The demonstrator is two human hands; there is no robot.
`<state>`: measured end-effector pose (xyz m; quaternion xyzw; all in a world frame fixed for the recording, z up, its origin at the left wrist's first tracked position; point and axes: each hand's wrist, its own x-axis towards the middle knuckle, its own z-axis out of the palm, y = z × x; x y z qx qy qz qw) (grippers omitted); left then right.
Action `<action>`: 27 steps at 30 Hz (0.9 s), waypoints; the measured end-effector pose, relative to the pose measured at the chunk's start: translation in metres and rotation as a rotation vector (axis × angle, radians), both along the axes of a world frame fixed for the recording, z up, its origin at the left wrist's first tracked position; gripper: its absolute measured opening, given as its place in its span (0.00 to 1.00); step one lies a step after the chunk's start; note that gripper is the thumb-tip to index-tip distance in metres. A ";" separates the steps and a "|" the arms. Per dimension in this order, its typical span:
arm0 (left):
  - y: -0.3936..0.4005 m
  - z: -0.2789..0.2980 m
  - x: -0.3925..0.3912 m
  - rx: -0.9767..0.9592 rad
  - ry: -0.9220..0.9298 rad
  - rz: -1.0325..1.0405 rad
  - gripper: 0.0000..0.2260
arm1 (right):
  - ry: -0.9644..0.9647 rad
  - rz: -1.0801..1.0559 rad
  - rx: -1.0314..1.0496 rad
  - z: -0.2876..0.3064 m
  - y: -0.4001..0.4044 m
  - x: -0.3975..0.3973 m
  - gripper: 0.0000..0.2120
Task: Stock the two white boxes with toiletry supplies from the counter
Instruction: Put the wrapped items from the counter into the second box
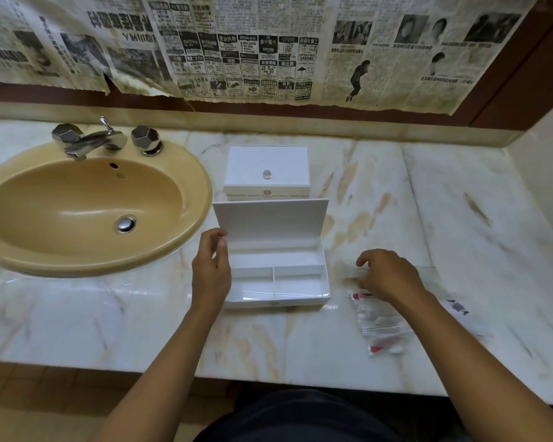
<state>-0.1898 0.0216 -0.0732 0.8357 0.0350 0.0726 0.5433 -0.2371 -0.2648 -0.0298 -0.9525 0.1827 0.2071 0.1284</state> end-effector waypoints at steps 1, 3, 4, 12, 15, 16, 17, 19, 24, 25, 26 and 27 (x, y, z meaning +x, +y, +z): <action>0.000 0.000 0.000 -0.001 -0.002 -0.007 0.08 | -0.008 -0.004 -0.011 -0.003 0.000 0.000 0.17; -0.001 0.001 0.001 -0.009 -0.008 -0.004 0.09 | -0.049 -0.010 -0.028 -0.008 0.000 0.000 0.12; -0.002 0.001 0.001 -0.018 -0.011 0.001 0.10 | -0.080 -0.009 -0.037 -0.008 0.000 0.001 0.11; -0.010 -0.011 0.002 -0.137 0.008 0.050 0.10 | -0.400 0.065 -0.033 0.011 0.011 0.005 0.12; -0.010 -0.015 0.003 -0.174 0.016 0.080 0.10 | -0.513 0.091 0.008 0.029 0.020 0.007 0.11; -0.010 -0.016 0.003 -0.182 0.019 0.081 0.10 | -0.549 0.103 0.019 0.036 0.023 0.008 0.10; -0.010 -0.016 0.003 -0.183 0.019 0.079 0.10 | -0.584 0.116 0.034 0.044 0.027 0.009 0.09; -0.010 -0.016 0.003 -0.183 0.014 0.070 0.11 | -0.636 0.141 0.110 0.061 0.037 0.010 0.08; -0.006 -0.017 0.005 -0.236 0.021 0.049 0.15 | -0.696 0.220 0.437 0.090 0.073 0.015 0.04; -0.005 -0.016 0.005 -0.242 0.018 0.035 0.15 | -0.711 0.241 0.481 0.090 0.081 0.017 0.04; -0.003 -0.015 0.005 -0.244 0.019 0.018 0.14 | -0.726 0.268 0.510 0.090 0.088 0.020 0.04; 0.000 -0.013 0.006 -0.245 0.025 -0.001 0.14 | -0.738 0.295 0.526 0.088 0.096 0.022 0.04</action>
